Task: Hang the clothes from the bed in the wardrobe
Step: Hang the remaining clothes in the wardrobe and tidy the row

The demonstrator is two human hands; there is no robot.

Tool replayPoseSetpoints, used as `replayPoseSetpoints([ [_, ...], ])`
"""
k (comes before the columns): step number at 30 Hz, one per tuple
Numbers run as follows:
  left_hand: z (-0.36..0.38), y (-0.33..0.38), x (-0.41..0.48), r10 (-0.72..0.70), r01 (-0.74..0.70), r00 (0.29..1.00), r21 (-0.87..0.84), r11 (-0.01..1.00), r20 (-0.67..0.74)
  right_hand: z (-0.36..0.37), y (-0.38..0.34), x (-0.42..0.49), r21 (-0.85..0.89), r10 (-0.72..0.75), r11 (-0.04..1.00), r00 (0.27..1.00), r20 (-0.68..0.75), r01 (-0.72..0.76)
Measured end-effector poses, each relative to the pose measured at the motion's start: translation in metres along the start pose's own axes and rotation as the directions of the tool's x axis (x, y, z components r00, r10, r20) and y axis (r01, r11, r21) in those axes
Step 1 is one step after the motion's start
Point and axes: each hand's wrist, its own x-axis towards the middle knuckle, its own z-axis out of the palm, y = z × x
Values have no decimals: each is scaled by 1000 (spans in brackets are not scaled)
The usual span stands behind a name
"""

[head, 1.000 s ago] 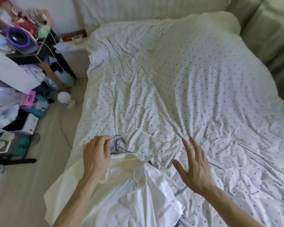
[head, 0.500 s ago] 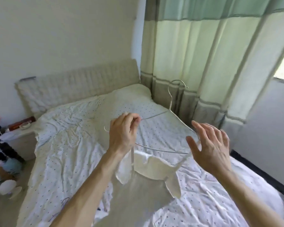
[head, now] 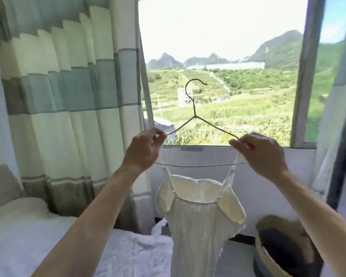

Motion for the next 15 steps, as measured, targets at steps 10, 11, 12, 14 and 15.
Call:
replayPoseSetpoints([
  [10,98,85,81,187,-104,938,-277,955,293,-141,75,27,-212,157,966,988,10,-151],
  [11,107,85,87,185,-96,936,-289,952,299,-145,76,26,-228,177,959,984,19,-168],
  [12,116,85,90,194,-97,932,-305,947,306,-147,76,24,-243,195,952,981,18,-185],
  [14,135,79,90,238,-145,925,-303,942,296,-150,79,20,-281,219,936,976,-9,-213],
  [15,146,74,87,261,-177,923,-292,940,282,-151,81,19,-299,224,928,974,-33,-223],
])
